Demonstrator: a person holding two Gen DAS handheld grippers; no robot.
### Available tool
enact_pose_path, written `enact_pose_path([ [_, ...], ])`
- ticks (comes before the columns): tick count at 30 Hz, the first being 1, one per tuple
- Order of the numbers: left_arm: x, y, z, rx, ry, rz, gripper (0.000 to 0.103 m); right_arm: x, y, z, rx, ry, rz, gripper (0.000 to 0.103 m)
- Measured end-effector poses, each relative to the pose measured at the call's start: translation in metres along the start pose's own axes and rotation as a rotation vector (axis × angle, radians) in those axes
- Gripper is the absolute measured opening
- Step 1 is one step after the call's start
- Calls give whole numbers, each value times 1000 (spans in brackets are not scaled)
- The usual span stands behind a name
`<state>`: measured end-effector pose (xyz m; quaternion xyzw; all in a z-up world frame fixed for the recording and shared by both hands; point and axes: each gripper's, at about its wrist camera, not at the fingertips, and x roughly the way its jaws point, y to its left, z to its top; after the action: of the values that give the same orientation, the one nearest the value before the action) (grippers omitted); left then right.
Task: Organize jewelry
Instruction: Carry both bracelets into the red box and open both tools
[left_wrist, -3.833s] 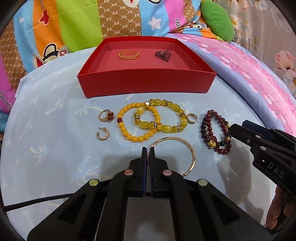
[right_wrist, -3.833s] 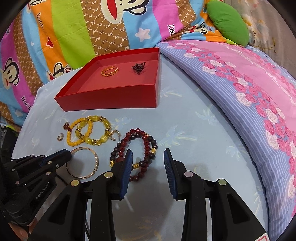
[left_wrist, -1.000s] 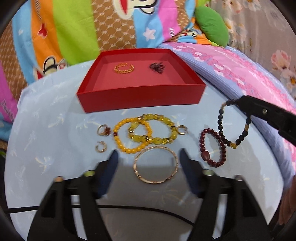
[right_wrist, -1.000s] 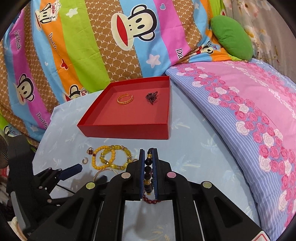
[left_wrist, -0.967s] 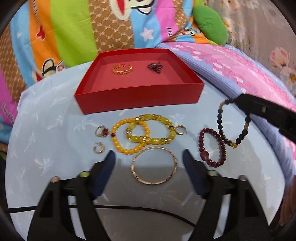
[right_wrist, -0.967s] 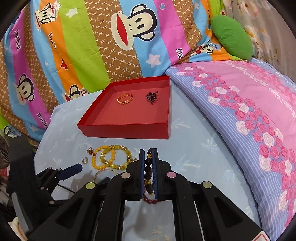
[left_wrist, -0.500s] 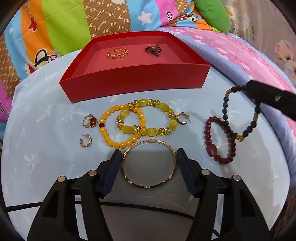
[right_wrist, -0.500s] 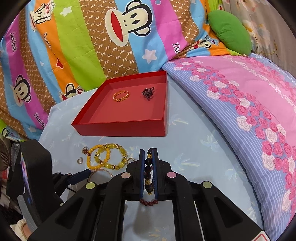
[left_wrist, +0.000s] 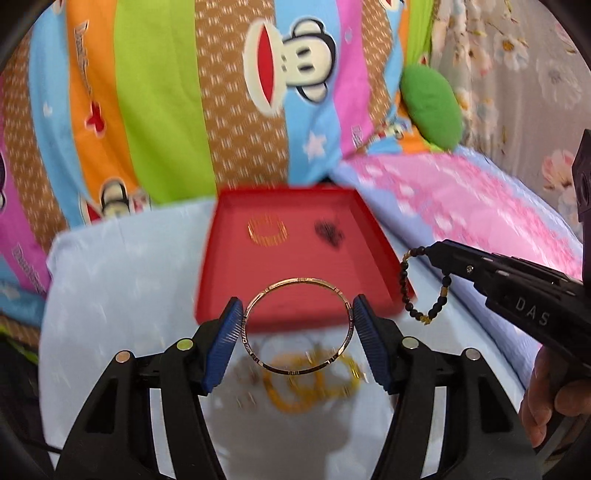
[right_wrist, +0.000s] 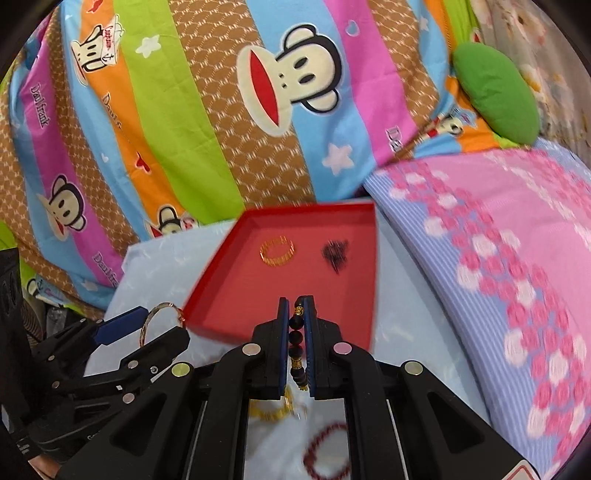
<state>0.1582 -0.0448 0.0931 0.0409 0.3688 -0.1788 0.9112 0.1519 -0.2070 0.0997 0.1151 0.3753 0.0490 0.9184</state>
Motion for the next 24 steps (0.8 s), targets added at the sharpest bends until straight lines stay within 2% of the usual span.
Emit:
enact_pose_path([
  [6,41,16,42,-20,-5,43,59,48,3,36,-1,14,38,8],
  [13,108,24,55,-22,63,61,59,114,-23,42,80,87,68,8],
  [21,157,29,47,-36,135,93,59,160,-42,31,67,159,-26,9],
  [24,166,34,41,-58,150,118,59,160,-45,28,55,143,-86,20],
])
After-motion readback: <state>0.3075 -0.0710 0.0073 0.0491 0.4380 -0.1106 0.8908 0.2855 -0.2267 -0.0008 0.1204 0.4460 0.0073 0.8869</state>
